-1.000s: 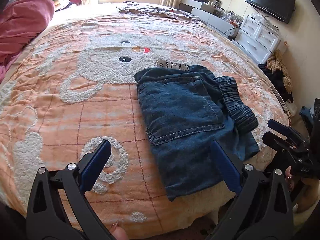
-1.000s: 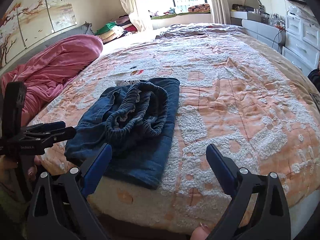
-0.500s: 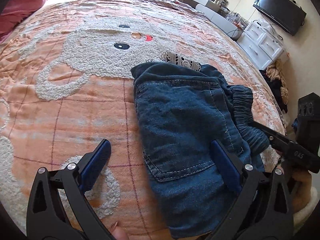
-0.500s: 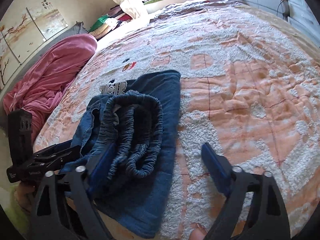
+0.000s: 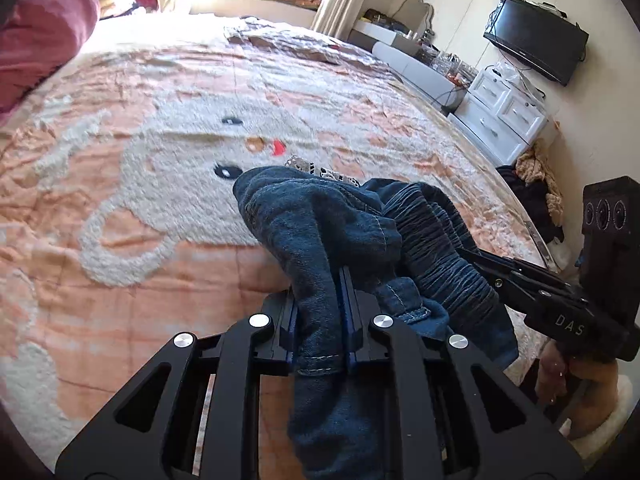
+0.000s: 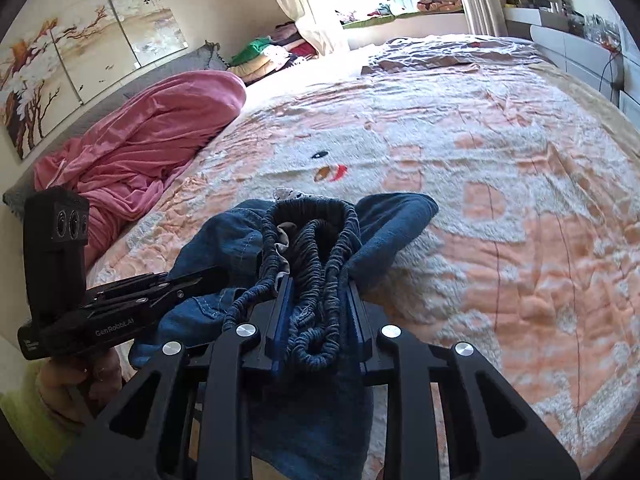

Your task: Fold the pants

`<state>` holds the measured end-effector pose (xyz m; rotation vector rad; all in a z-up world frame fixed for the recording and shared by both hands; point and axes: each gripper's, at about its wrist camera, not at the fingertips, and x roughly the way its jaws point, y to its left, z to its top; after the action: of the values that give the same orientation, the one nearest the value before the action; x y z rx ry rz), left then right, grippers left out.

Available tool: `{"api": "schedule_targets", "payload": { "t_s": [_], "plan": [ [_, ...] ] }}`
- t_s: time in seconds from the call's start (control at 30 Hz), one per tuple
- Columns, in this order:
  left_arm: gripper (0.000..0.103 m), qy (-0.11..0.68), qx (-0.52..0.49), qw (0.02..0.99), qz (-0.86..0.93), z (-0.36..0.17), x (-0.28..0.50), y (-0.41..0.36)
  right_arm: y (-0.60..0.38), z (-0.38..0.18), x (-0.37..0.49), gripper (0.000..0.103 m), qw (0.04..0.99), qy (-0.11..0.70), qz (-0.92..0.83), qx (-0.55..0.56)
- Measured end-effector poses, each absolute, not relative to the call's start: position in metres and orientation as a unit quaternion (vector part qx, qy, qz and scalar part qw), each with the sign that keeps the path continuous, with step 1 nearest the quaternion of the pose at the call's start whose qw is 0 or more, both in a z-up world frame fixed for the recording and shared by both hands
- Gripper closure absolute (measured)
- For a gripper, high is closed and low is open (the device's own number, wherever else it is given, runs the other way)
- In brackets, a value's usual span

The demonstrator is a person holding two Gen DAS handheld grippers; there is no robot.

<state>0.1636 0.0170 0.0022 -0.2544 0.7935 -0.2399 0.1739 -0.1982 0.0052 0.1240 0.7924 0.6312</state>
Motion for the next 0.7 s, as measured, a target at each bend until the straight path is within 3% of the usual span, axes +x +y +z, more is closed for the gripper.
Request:
{"api": "schedule_targets", "payload": {
  "t_s": [0.13,0.27,0.3,0.33,0.4,0.43,0.57,0.6,0.67,0.7],
  "plan": [
    [0.089,0.371,-0.109,0.919,-0.083,0.007,0.170,0.041,-0.172,0.012,0.192,0.079,0.873,0.364,0.317,0.061],
    [0.085,0.408,-0.106,0.905,-0.049,-0.023,0.186,0.063,-0.145,-0.019,0.218,0.079,0.856,0.414,0.306,0.048],
    [0.077,0.419,-0.108,0.901,-0.045,-0.033,0.187,0.067,-0.142,-0.028,0.221,0.079,0.855,0.424,0.296,0.043],
    [0.066,0.420,-0.108,0.900,-0.042,-0.038,0.185,0.071,-0.142,-0.033,0.220,0.076,0.856,0.427,0.290,0.042],
    [0.055,0.421,-0.109,0.900,-0.035,-0.043,0.182,0.078,-0.148,-0.039,0.219,0.070,0.857,0.428,0.283,0.048],
    [0.053,0.423,-0.118,0.898,-0.036,-0.045,0.181,0.081,-0.152,-0.042,0.220,0.061,0.858,0.432,0.275,0.047],
    [0.048,0.420,-0.127,0.898,-0.029,-0.038,0.171,0.083,-0.166,-0.038,0.215,0.050,0.858,0.432,0.269,0.070],
    [0.042,0.413,-0.121,0.902,-0.027,-0.032,0.166,0.082,-0.167,-0.033,0.209,0.047,0.864,0.422,0.268,0.063],
    [0.028,0.400,-0.113,0.909,-0.023,-0.019,0.154,0.078,-0.172,-0.021,0.193,0.028,0.876,0.402,0.263,0.047],
    [0.026,0.394,-0.112,0.912,-0.024,-0.012,0.146,0.077,-0.175,-0.016,0.185,0.028,0.880,0.392,0.264,0.042]
  ]
}}
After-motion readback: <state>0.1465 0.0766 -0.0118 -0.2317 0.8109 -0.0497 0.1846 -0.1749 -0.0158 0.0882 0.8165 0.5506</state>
